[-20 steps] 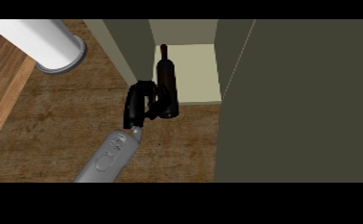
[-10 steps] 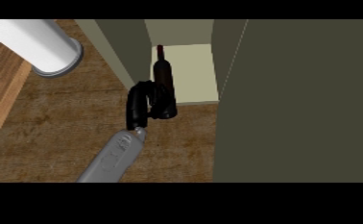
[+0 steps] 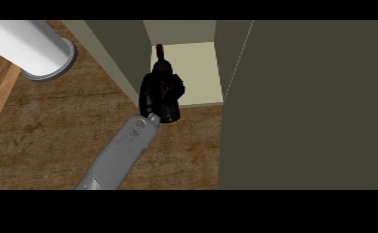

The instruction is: Pick up the wine, place it into the cabinet and close the cabinet

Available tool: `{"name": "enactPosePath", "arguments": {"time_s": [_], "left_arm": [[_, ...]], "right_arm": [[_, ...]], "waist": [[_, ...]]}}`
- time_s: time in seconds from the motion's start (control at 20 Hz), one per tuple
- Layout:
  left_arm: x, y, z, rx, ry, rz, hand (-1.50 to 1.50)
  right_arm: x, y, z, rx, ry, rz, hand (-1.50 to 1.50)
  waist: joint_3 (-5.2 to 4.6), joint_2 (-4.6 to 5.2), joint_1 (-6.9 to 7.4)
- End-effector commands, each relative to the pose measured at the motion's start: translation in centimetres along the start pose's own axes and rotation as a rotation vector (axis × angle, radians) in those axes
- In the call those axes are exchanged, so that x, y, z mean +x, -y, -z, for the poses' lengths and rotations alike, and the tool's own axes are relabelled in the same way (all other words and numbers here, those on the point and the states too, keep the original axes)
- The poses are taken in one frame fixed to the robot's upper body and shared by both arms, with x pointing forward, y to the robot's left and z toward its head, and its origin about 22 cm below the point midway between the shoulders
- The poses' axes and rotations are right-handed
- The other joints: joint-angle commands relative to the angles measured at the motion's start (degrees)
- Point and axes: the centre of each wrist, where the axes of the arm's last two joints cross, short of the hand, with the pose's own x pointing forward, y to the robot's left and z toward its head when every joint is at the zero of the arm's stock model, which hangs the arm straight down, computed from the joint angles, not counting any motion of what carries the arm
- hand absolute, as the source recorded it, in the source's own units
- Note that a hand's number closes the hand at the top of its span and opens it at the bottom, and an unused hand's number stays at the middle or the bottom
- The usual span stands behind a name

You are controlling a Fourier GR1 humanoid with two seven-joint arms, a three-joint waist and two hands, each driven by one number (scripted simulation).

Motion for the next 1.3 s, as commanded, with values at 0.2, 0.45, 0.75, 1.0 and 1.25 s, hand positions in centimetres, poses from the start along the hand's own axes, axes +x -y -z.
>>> {"name": "enactPosePath", "arguments": {"time_s": [0.2,0.45,0.75,1.0,1.25], "left_arm": [[1.2,-0.4,4.0,0.005,-0.029,-0.078,1.50],[3.3,-0.1,5.7,0.063,0.085,0.061,1.50],[2.4,0.5,5.4,0.020,0.186,0.215,1.50],[5.1,0.8,6.4,0.036,0.187,0.235,1.50],[5.8,0.9,6.5,0.057,0.153,0.190,1.50]], "right_arm": [[2.2,-0.2,-1.3,0.011,0.044,0.028,-1.50],[1.7,-0.3,-0.8,0.025,0.049,0.056,-1.50],[0.7,-0.2,-0.2,0.044,0.046,0.065,-1.50],[1.2,0.0,-0.4,0.071,0.051,0.065,-1.50],[0.6,0.0,-0.2,0.075,0.059,0.078,-1.50]], "waist": [[-0.38,0.76,-0.60],[-0.30,1.09,-1.47],[-0.30,1.17,-1.45],[-0.28,1.17,-2.60],[-0.30,1.38,-3.47]]}}
